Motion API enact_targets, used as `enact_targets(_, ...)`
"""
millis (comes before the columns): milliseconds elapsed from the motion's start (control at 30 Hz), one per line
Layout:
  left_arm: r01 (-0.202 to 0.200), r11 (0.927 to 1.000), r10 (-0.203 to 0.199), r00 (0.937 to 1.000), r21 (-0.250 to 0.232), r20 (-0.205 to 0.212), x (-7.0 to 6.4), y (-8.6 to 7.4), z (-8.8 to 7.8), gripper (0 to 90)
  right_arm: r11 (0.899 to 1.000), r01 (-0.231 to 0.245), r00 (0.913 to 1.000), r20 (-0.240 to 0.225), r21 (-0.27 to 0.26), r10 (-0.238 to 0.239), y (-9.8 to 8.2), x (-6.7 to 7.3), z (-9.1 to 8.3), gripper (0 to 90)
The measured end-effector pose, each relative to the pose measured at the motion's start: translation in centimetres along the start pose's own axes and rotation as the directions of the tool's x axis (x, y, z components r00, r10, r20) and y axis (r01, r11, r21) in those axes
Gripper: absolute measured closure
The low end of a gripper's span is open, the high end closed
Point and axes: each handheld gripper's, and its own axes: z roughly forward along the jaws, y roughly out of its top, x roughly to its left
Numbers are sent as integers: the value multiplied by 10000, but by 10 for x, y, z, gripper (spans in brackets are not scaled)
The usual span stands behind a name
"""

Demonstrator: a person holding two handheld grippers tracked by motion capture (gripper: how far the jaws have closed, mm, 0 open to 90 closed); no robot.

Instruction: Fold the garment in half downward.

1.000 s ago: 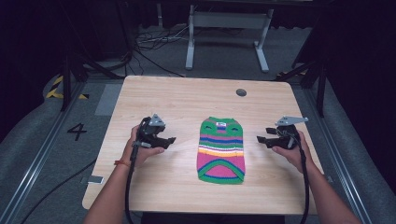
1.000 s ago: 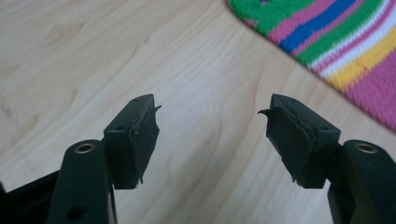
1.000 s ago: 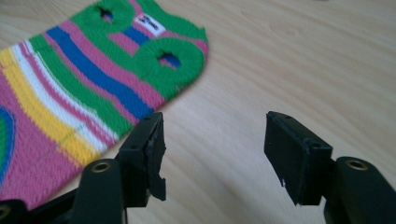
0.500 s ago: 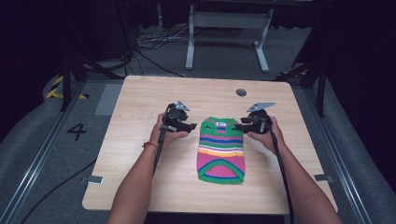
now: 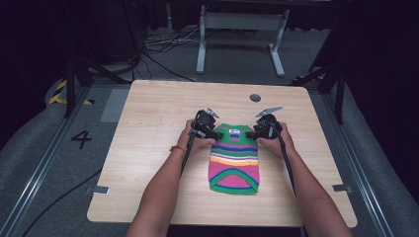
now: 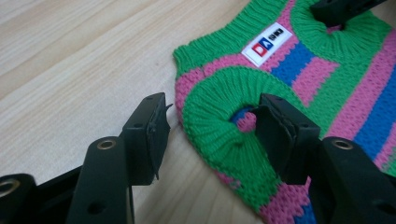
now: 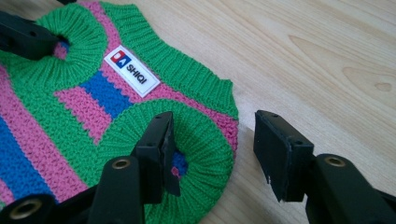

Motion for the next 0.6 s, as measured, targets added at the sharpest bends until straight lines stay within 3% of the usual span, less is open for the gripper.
enact_targets(67,-124,9999,125,9994,46,-316,-4,3,3,456,10000,84,10000,-12,9,-84,1,0,0,518)
enact_targets(167,-279,9991,289,9991,330,-301,-7,6,3,483,10000,79,9999,-92,-24,-79,1,1,1,588)
enact_targets(200,-501,9980,510,9984,377,-241,-8,7,3,539,9999,144,9997,-174,7,-144,2,3,1,618)
enact_targets(300,-546,9974,547,9985,471,0,-7,8,2,646,9999,138,9992,-381,11,-137,2,3,0,666)
enact_targets(400,-619,9963,617,9981,590,62,-6,8,0,797,10000,11,9985,-552,16,-10,2,1,0,782)
enact_targets(567,-742,9939,758,9970,812,-172,-10,10,0,839,9999,105,9991,-420,93,-101,5,7,1,833)
enact_targets(600,-778,9935,811,9960,826,-376,-12,11,0,840,9999,110,9991,-421,94,-106,5,7,1,835)
